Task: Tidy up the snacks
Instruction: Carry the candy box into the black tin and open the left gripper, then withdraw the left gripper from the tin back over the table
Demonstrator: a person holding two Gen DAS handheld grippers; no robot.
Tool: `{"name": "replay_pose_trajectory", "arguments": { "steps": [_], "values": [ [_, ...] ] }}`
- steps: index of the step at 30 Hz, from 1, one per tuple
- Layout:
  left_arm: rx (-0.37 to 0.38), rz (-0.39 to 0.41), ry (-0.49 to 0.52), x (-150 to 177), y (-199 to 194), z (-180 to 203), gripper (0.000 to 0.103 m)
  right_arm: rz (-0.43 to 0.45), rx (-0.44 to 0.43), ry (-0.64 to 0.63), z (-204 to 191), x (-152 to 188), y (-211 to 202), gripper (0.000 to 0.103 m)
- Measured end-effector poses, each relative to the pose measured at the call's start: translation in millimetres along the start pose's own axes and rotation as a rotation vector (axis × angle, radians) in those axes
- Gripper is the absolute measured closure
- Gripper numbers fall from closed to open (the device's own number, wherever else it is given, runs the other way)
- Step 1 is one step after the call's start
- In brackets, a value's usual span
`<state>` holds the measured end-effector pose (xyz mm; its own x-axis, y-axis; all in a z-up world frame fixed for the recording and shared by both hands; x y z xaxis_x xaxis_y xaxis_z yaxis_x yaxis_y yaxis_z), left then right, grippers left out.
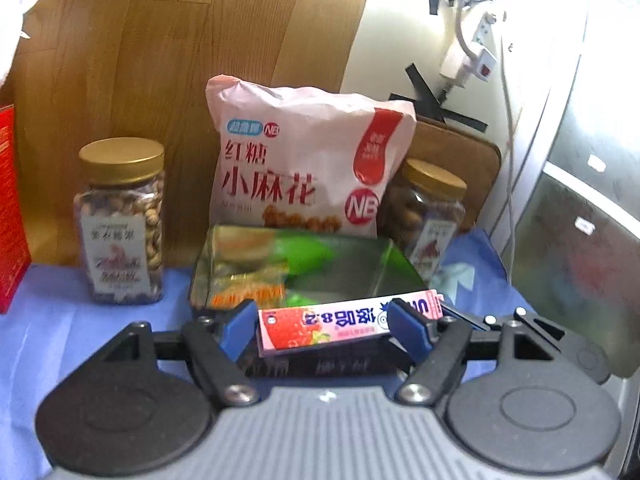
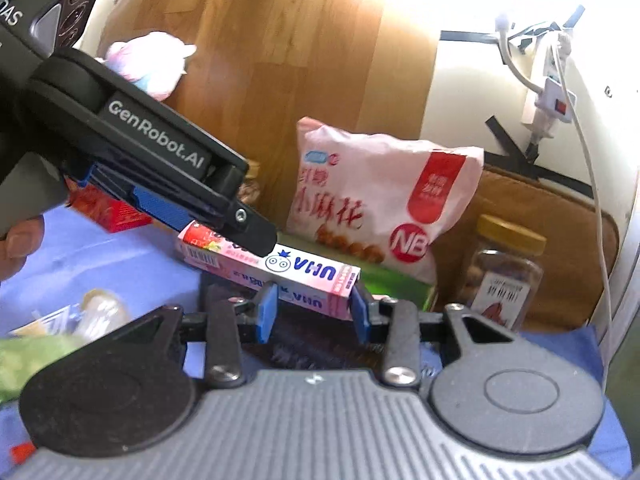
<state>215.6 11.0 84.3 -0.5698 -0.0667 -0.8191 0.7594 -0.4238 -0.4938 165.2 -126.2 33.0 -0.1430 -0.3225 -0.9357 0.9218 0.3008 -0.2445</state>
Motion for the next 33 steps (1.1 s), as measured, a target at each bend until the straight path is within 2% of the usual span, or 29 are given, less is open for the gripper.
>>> {"name": "replay_pose_trajectory", "arguments": {
  "steps": [6, 14, 23, 33],
  "values": [
    [-0.026, 0.012, -0.022, -12.7, 36.7, -1.4, 0.031, -0.016, 0.03, 0.001, 18.8, -2.5, 24.9, 0.061],
    [-0.041, -0.019, -0.037, -5.7, 65.7, -1.1, 0.03, -0.025, 0.089, 0.028, 24.2, 6.8, 34.2, 0.058],
    [-0.117, -0.017, 0.055, 6.8, 35.3, 19.3, 0.03, -0.035, 0.059, 0.062, 26.1, 5.9, 17.0, 0.058],
    [-0.19, -0.057, 0.088, 56.2, -25.1, 44.9, 0.03, -0.122, -0.027, 0.165, 15.9, 30.0, -52.3, 0.058]
  ]
}}
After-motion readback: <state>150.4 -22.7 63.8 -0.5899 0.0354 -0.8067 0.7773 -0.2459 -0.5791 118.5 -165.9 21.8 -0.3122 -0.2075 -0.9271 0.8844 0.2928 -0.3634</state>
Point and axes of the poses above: each gripper's, at about its wrist camera, not at the fingertips, and y roughly the way its jaws point, z to its right, x to its underside, the point moved 2 cm from there along y, roughly the way its jaws point, and after that the axes turned 3 degrees about x, right-handed, at the moved point
